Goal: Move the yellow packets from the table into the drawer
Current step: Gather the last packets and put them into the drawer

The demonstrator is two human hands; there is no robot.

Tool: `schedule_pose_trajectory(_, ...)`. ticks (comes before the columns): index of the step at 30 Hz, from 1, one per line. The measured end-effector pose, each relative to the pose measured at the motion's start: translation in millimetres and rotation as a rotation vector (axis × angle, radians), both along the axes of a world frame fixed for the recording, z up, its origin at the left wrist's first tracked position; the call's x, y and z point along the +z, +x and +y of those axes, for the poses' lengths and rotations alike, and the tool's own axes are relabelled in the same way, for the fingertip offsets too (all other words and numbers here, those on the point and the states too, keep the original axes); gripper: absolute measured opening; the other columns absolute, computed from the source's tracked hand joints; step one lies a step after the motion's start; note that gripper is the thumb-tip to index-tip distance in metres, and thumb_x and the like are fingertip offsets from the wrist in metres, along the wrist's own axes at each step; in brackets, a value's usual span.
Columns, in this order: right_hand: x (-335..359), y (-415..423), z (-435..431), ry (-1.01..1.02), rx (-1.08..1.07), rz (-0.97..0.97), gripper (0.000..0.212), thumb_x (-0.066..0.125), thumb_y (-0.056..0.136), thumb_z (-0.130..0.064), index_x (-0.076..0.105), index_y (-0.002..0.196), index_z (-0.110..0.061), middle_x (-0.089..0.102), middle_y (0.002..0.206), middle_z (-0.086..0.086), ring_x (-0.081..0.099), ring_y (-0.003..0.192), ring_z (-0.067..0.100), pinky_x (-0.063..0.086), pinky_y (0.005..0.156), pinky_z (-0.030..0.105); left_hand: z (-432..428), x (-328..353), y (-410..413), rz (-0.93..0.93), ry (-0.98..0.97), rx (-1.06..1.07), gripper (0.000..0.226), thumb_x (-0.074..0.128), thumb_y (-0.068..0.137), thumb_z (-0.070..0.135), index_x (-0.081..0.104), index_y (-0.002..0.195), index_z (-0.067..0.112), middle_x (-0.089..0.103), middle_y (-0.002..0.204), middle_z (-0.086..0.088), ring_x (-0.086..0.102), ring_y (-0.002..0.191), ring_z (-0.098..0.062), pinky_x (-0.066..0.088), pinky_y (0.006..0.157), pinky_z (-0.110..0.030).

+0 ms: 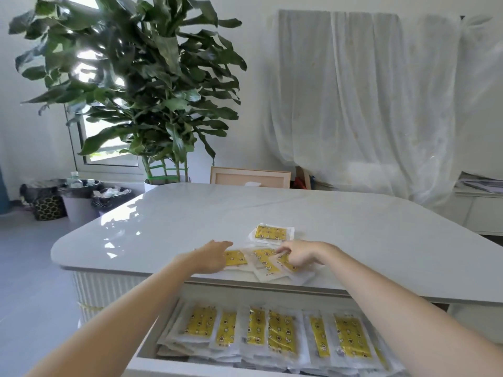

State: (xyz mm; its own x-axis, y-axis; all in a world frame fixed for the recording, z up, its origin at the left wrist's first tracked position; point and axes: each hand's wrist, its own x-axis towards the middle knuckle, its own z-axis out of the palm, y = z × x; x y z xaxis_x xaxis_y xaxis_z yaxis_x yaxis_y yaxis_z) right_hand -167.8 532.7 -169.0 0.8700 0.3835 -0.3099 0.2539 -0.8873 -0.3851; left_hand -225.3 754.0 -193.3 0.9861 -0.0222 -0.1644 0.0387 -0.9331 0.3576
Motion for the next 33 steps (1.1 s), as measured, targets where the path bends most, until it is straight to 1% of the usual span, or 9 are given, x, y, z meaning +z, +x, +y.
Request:
schedule_pose_trajectory(4,4,0,-13,-0.194,0.006,0.093,0.079,0.049,0.082,-0.001,0.026,0.148,-0.035,0.025,0.155,0.002,0.039,0.133,0.029,0.044,0.101,0.035,3,2,-22,-0.046,0.170,-0.090,0.044,0.025,0.103,0.028,0.032,0.146,0.023,0.035,0.151,0.000,0.031,0.140,-0.021,0.026,0.115,-0.042)
schedule_pose_trajectory(10,18,-9,-26,-0.332,-0.053,-0.114,0.067,0.072,0.077,-0.032,0.043,0.137,-0.030,0.040,0.144,-0.001,0.033,0.132,0.024,0.039,0.101,0.037,10,10,-32,-0.098,0.232,-0.093,0.046,0.038,0.098,0.040,0.038,0.142,0.027,0.043,0.141,0.002,0.042,0.129,-0.019,0.035,0.108,-0.037)
schedule_pose_trajectory(13,18,-9,-25,-0.308,-0.103,-0.164,0.035,0.079,0.069,-0.037,0.049,0.085,-0.030,0.050,0.105,-0.001,0.037,0.118,0.028,0.033,0.083,0.038,9,12,-31,-0.088,0.245,-0.066,0.044,0.045,0.094,0.040,0.044,0.135,0.025,0.046,0.134,0.000,0.048,0.120,-0.020,0.041,0.102,-0.036)
schedule_pose_trajectory(15,24,-10,-22,-0.238,-0.114,-0.168,0.040,0.079,0.072,-0.031,0.040,0.071,-0.023,0.047,0.083,-0.004,0.049,0.088,0.023,0.037,0.072,0.031,8,14,-30,-0.083,0.237,-0.046,0.042,0.048,0.093,0.042,0.046,0.132,0.025,0.046,0.130,-0.001,0.050,0.116,-0.020,0.042,0.100,-0.036)
schedule_pose_trajectory(17,33,-9,-20,-0.078,-0.116,-0.137,0.028,0.078,0.076,-0.026,0.054,0.086,-0.015,0.057,0.091,0.002,0.058,0.082,0.022,0.048,0.071,0.031,6,14,-28,-0.076,0.206,-0.019,0.041,0.049,0.092,0.043,0.047,0.129,0.025,0.045,0.128,-0.002,0.051,0.112,-0.022,0.043,0.099,-0.037)
schedule_pose_trajectory(20,39,-2,-18,0.332,-0.227,0.053,0.037,0.075,0.081,-0.017,0.060,0.113,-0.006,0.066,0.101,0.009,0.065,0.084,0.022,0.054,0.080,0.033,1,13,-25,-0.050,0.162,0.015,0.043,0.049,0.092,0.046,0.045,0.127,0.020,0.047,0.121,-0.004,0.051,0.102,-0.021,0.043,0.090,-0.032)
schedule_pose_trajectory(24,28,4,-8,0.658,-0.393,0.203,0.030,0.077,0.080,-0.013,0.057,0.102,-0.005,0.064,0.083,0.007,0.060,0.067,0.016,0.054,0.065,0.026,-5,11,-15,-0.044,0.124,0.053,0.041,0.055,0.089,0.042,0.044,0.115,0.011,0.050,0.098,-0.001,0.047,0.087,-0.018,0.037,0.072,-0.026)
schedule_pose_trajectory(28,7,14,13,0.626,-0.433,0.131,0.044,0.082,0.075,-0.020,0.052,0.105,-0.009,0.062,0.092,0.007,0.053,0.064,0.013,0.048,0.058,0.023,-6,7,-4,-0.017,0.110,0.119,0.053,0.060,0.084,0.046,0.043,0.117,0.008,0.051,0.096,-0.002,0.045,0.090,-0.020,0.038,0.075,-0.028)
schedule_pose_trajectory(33,-11,20,32,0.355,-0.383,-0.118,0.054,0.085,0.066,-0.040,0.054,0.102,-0.013,0.060,0.108,0.005,0.055,0.086,0.020,0.041,0.065,0.026,-5,8,3,-0.048,0.118,0.170,0.062,0.062,0.082,0.051,0.042,0.122,0.008,0.050,0.100,0.000,0.043,0.092,-0.020,0.033,0.081,-0.026)
